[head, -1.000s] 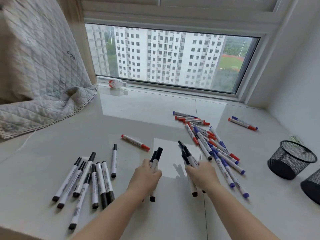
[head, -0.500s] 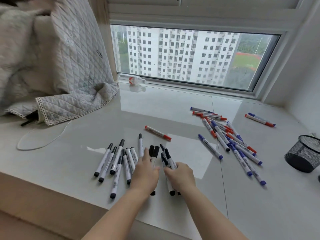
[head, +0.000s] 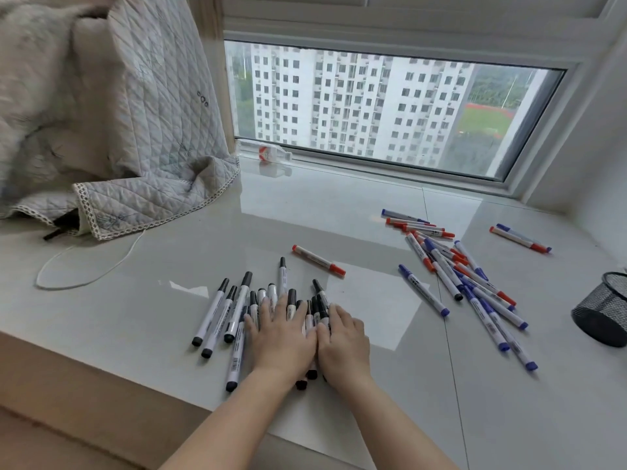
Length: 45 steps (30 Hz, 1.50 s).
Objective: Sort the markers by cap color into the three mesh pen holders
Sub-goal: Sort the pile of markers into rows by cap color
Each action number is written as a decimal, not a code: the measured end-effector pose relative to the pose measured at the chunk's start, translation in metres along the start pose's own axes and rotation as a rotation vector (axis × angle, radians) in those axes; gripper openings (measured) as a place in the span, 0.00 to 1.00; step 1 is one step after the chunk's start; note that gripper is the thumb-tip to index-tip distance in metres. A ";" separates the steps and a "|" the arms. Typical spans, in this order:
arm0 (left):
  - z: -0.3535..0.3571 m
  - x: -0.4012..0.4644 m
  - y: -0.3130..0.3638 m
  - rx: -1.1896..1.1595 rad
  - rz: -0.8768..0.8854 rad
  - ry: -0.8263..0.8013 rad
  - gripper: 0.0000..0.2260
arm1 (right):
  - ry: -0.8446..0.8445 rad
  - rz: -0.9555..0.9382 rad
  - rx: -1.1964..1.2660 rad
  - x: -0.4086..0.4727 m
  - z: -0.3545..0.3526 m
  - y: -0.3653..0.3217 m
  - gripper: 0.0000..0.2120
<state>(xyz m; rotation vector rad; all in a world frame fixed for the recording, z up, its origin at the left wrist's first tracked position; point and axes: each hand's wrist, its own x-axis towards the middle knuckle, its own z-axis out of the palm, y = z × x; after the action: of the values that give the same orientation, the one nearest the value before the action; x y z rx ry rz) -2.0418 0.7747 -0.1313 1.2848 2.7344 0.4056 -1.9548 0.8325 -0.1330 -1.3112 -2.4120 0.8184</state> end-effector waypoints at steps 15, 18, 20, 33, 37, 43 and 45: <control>-0.008 0.011 -0.016 -0.042 -0.024 -0.059 0.23 | -0.127 0.010 0.024 0.008 0.000 -0.004 0.23; -0.012 0.018 -0.005 -0.046 0.015 -0.002 0.25 | -0.060 0.033 0.319 0.013 -0.015 0.002 0.20; -0.015 0.023 0.008 -0.063 0.058 0.021 0.25 | -0.022 0.044 0.431 0.015 -0.030 0.012 0.17; 0.012 0.074 0.135 -0.246 0.267 -0.133 0.23 | 0.286 0.117 0.060 0.070 -0.141 0.138 0.12; 0.027 0.093 0.157 -0.210 0.293 -0.160 0.23 | 0.329 0.057 -0.154 0.097 -0.150 0.159 0.12; 0.050 0.109 0.164 0.077 0.309 -0.190 0.28 | 0.278 -0.037 -0.406 0.127 -0.142 0.165 0.13; 0.058 0.108 0.161 0.095 0.307 -0.174 0.28 | 0.265 -0.022 -0.430 0.131 -0.139 0.166 0.14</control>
<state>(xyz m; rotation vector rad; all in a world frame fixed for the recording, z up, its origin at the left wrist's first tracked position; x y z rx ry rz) -1.9799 0.9677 -0.1394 1.6854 2.4455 0.1764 -1.8472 1.0610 -0.1243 -1.4265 -2.4549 0.1021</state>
